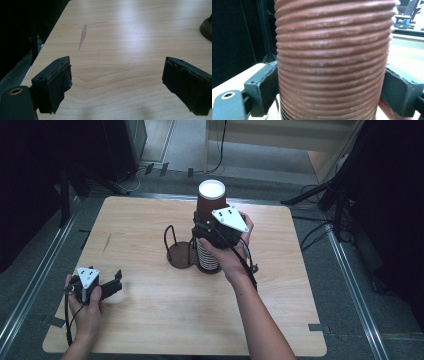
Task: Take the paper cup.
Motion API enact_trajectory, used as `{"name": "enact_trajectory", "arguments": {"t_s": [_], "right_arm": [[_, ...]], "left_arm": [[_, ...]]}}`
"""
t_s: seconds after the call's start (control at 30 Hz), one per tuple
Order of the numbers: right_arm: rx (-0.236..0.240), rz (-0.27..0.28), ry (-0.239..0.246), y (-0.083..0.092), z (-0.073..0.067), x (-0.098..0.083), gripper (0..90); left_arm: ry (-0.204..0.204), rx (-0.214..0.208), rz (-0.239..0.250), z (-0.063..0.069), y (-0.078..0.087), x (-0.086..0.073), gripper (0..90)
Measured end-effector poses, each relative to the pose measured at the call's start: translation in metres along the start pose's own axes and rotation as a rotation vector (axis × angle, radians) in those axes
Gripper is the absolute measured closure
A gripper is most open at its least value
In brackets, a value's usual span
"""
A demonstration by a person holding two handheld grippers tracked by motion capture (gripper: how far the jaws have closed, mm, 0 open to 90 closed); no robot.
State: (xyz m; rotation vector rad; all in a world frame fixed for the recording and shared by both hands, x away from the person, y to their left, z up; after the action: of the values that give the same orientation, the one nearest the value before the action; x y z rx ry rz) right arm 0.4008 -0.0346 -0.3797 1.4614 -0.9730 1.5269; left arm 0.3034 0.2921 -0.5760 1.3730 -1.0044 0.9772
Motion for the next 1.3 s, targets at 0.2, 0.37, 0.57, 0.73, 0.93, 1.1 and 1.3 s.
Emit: {"name": "enact_trajectory", "arguments": {"t_s": [0.2, 0.37, 0.57, 0.73, 0.93, 1.1, 1.3], "right_arm": [[0.02, 0.029, -0.04, 0.0, 0.001, 0.015, 13.0], [0.021, 0.049, -0.06, 0.001, 0.002, 0.022, 13.4], [0.016, 0.071, -0.056, 0.001, 0.003, 0.031, 13.3], [0.014, 0.087, -0.06, 0.001, 0.002, 0.043, 13.3], [0.012, 0.108, -0.059, 0.002, 0.003, 0.056, 13.3], [-0.012, 0.118, -0.064, 0.003, 0.005, 0.064, 13.3], [-0.026, 0.137, -0.068, 0.005, 0.012, 0.074, 13.3]], "left_arm": [[0.006, -0.005, 0.001, 0.0, 0.0, 0.0, 9.6], [0.006, -0.009, 0.01, 0.0, 0.0, 0.001, 9.8], [0.028, -0.045, 0.03, 0.001, 0.0, 0.002, 15.6], [0.067, -0.085, 0.045, 0.001, -0.001, 0.003, 15.0], [0.087, -0.113, 0.061, 0.006, -0.002, 0.005, 14.5], [0.057, -0.109, -0.006, 0.007, -0.001, 0.001, 14.1], [0.084, -0.132, -0.004, 0.004, 0.003, 0.003, 13.4]]}}
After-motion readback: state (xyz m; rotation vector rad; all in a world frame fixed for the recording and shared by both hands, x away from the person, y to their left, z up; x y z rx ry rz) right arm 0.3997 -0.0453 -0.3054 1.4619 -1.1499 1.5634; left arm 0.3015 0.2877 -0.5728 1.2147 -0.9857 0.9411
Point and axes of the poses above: each handheld gripper's, and its own axes: y roughly backward along the jaws, x roughly out of its top, z roughly to its right, the point moved 6 cm from there along -y, roughly forward along the jaws, and after that the axes turned 9 degrees about z, right-handed, at the moved point
